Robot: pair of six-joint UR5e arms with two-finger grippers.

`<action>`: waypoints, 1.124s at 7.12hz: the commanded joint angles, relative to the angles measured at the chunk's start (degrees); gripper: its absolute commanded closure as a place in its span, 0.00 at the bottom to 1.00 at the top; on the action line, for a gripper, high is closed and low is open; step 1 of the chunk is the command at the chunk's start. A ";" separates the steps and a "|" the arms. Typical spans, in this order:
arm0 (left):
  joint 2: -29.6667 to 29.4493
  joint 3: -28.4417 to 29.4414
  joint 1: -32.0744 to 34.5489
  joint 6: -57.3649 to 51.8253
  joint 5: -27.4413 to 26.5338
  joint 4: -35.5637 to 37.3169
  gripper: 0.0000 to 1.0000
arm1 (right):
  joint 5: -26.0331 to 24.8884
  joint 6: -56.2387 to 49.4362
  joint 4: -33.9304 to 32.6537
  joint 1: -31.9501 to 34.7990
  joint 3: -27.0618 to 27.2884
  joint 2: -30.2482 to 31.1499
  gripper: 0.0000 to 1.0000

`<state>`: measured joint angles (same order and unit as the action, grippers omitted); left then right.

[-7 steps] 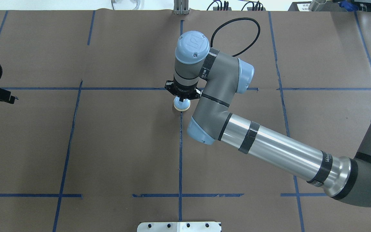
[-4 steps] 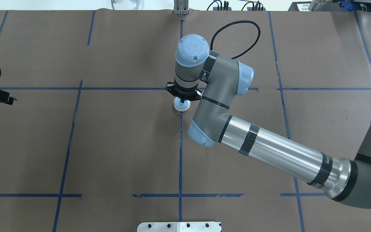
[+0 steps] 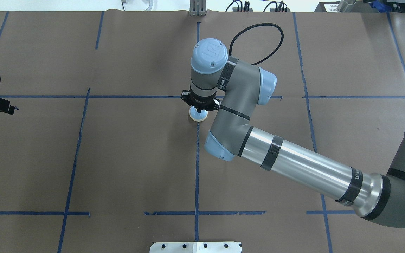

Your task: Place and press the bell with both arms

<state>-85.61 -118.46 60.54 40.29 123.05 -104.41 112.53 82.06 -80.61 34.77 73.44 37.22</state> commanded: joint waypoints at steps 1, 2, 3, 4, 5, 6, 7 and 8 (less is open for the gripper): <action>0.00 -0.02 -0.07 0.05 0.00 0.00 0.00 | 3.64 -0.67 -7.69 4.58 15.24 5.80 1.00; 0.00 0.16 -0.07 0.05 0.00 0.00 0.00 | 5.40 -1.37 -7.37 6.17 24.90 14.72 0.99; -0.08 0.16 -0.07 0.05 0.00 0.00 0.00 | 5.60 -6.16 -7.36 7.93 30.48 20.38 0.88; -0.09 0.25 -0.07 0.05 0.00 0.00 0.00 | 6.55 -12.04 -7.19 10.03 34.28 26.44 0.44; 0.09 0.42 -0.07 -0.82 0.44 0.09 0.00 | 8.48 -18.45 -7.01 13.45 38.06 32.94 0.00; 0.18 0.42 -0.07 -0.83 0.70 0.17 0.00 | 11.98 -26.43 -7.01 17.48 40.18 38.66 0.00; 1.66 0.86 -0.07 -5.44 0.88 0.17 0.00 | 16.02 -35.82 -7.01 23.88 41.33 44.55 0.00; 3.76 0.95 1.41 -15.14 0.88 0.44 0.00 | 19.36 -45.57 -7.10 29.86 41.26 49.04 0.00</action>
<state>-83.97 -117.73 60.81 34.15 123.82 -104.19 127.52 48.26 -87.65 57.33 113.94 79.90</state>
